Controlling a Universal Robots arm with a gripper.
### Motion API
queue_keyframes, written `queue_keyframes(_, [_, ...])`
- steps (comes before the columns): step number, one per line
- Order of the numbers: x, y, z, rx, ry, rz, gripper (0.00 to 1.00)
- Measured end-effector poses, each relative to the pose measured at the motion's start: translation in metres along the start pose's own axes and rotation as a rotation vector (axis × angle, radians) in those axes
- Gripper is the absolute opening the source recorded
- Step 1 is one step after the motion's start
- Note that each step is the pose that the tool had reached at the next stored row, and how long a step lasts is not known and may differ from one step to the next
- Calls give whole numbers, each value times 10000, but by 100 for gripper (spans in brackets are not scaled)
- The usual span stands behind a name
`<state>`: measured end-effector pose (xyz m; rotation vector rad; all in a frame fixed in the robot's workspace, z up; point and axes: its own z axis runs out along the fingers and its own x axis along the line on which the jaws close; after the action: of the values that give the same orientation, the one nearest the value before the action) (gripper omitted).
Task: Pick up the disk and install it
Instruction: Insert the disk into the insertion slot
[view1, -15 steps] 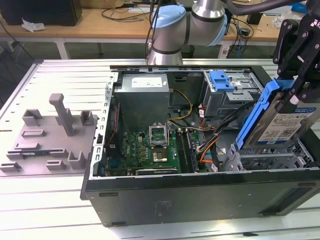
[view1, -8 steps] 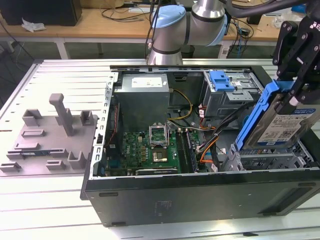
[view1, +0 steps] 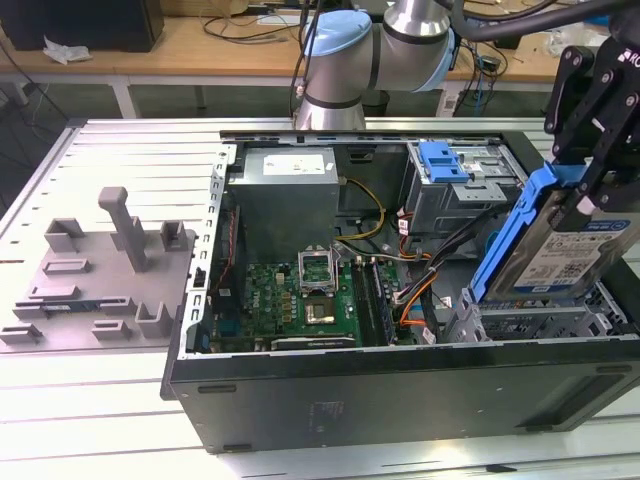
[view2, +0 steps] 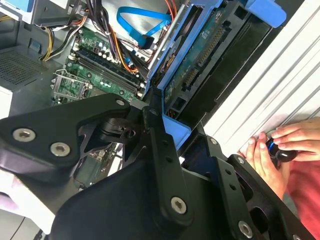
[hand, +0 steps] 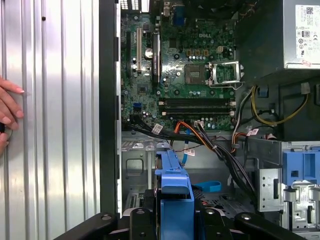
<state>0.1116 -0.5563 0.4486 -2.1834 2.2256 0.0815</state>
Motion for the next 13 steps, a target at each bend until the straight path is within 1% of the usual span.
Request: queue_keyframes(13, [4, -1, 53, 2, 1, 33, 36])
